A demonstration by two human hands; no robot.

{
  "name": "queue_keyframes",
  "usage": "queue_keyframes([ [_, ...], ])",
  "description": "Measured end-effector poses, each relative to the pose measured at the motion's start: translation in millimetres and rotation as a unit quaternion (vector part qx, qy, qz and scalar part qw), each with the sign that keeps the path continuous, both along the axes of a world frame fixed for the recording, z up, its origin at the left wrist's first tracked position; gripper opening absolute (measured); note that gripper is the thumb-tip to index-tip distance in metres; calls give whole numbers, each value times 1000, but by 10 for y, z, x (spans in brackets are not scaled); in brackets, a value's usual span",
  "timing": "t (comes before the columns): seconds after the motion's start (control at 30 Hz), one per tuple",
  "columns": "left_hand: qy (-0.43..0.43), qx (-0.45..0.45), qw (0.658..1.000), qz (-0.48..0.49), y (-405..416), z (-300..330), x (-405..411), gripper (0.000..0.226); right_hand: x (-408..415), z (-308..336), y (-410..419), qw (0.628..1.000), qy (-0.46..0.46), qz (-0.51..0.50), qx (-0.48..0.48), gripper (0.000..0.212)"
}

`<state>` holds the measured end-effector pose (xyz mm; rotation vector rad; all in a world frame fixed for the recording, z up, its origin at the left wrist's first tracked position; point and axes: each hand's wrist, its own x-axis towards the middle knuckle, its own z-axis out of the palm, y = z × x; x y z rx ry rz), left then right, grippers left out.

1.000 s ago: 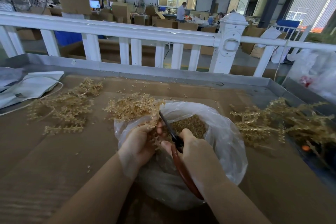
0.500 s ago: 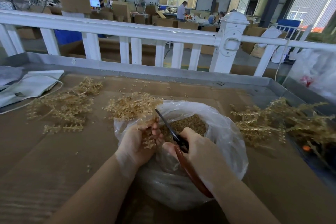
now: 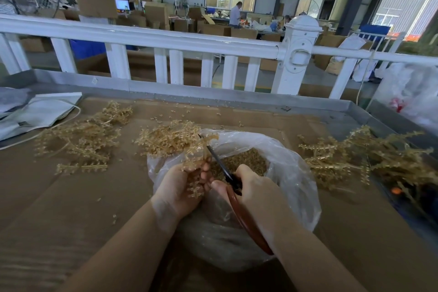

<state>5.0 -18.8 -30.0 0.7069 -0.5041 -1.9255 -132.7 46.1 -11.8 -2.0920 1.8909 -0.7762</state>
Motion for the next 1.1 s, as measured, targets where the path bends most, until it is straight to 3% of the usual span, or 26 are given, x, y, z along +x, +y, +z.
queue_keyframes([
  [0.17,-4,-29,1000,-1,28,28,-6,27,-43,45,46,999,-42,10,9,38],
  [0.3,-36,-26,999,5,14,2,-19,19,-128,71,92,997,-65,18,47,36],
  [0.4,-52,-40,997,33,-3,-33,-69,13,-209,121,82,995,-80,-7,53,25],
  [0.57,-95,-70,991,65,34,-57,-137,21,-254,169,33,984,-157,-12,83,13],
  [0.7,-99,-47,988,111,10,-66,-144,8,-304,158,32,987,-118,3,112,12],
  [0.9,-42,-8,987,153,-79,-66,-102,13,-390,172,46,987,-70,-6,141,13],
  [0.97,-41,-26,992,120,-71,-91,-100,6,-391,191,52,986,-105,-25,127,11],
  [1.1,-63,-85,994,36,-15,-126,-98,31,-313,231,-8,968,-235,-37,74,28],
])
